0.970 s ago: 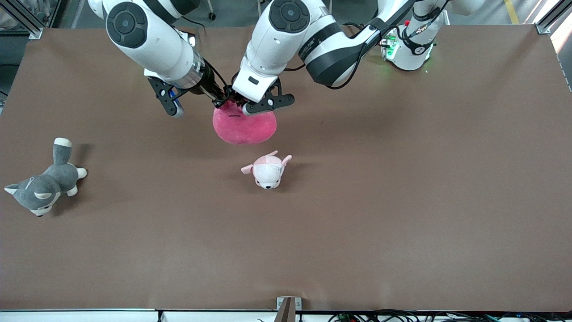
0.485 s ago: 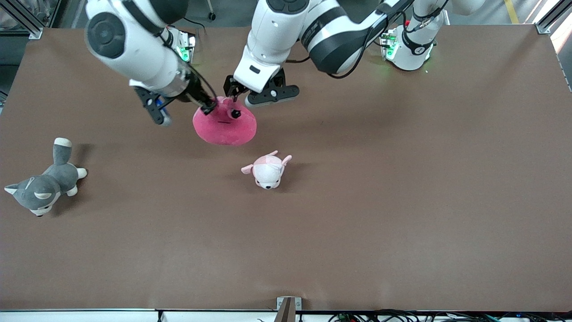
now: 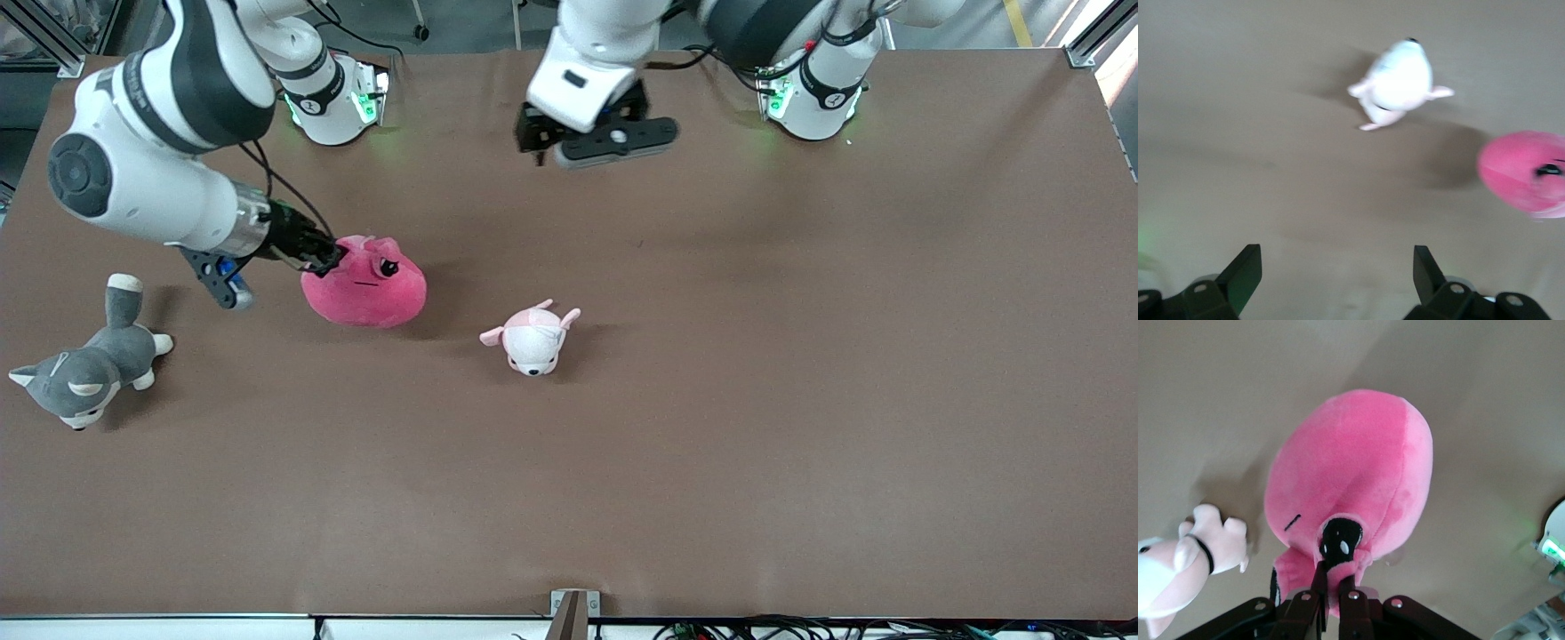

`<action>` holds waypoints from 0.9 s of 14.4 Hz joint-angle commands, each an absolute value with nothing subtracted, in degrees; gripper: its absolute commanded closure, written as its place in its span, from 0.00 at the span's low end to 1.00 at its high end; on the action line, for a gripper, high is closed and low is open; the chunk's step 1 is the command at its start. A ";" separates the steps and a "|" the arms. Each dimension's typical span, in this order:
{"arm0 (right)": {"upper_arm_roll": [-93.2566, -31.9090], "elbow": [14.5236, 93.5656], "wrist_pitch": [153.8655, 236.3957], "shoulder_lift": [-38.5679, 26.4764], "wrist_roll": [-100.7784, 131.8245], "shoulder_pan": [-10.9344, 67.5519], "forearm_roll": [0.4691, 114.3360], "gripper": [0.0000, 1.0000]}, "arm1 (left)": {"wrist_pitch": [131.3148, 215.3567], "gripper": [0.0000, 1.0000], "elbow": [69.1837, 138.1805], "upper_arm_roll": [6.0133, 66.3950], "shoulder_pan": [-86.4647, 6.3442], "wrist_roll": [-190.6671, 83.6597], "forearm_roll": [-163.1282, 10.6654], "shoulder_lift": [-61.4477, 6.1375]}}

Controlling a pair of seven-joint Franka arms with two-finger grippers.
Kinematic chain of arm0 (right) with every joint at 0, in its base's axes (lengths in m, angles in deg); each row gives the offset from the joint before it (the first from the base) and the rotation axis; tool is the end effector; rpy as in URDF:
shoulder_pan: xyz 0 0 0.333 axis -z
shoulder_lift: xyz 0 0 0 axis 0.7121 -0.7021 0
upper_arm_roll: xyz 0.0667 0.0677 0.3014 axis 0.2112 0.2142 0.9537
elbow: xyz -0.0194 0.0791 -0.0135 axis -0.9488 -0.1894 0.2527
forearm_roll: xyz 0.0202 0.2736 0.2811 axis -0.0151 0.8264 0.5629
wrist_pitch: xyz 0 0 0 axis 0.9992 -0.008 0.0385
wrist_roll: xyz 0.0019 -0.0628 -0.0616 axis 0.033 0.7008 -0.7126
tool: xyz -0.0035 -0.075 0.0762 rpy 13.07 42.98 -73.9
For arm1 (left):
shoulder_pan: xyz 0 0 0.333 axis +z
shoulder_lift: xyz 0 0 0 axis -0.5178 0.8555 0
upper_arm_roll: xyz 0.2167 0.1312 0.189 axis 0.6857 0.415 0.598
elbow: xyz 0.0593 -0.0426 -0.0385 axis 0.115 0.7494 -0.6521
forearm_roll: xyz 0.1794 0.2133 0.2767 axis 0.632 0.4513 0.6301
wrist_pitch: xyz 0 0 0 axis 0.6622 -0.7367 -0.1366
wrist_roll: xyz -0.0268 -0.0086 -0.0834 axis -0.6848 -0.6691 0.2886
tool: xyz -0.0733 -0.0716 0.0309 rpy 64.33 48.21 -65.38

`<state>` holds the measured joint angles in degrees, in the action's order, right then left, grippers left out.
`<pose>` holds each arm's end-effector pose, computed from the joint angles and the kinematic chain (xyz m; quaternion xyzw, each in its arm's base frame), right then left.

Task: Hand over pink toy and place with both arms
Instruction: 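Open the left gripper and lift away while the right gripper carries plush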

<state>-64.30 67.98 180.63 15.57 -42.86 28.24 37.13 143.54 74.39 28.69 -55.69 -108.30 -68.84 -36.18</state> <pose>0.5255 0.1189 0.4395 -0.8968 0.4041 0.1722 0.0535 0.4376 -0.4561 0.6196 0.9914 0.1040 -0.0572 0.0543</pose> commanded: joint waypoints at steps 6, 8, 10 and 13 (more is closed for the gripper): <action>-63.20 72.18 184.53 11.10 -28.55 38.54 37.26 0.87 | 131.50 0.00 78.14 28.60 -35.26 -75.04 -68.29 -49.66; -63.20 71.74 185.59 8.99 -26.43 40.30 37.43 0.33 | 131.58 0.00 80.86 28.60 -29.89 -66.60 -68.38 -52.56; -63.20 71.48 186.73 8.63 -21.53 42.14 37.43 0.00 | 132.02 0.00 83.06 28.60 -25.41 -61.49 -68.30 -53.62; -63.20 66.75 186.30 7.40 -16.25 43.03 36.82 0.00 | 136.40 0.00 87.45 28.60 -18.82 -53.06 -68.29 -53.80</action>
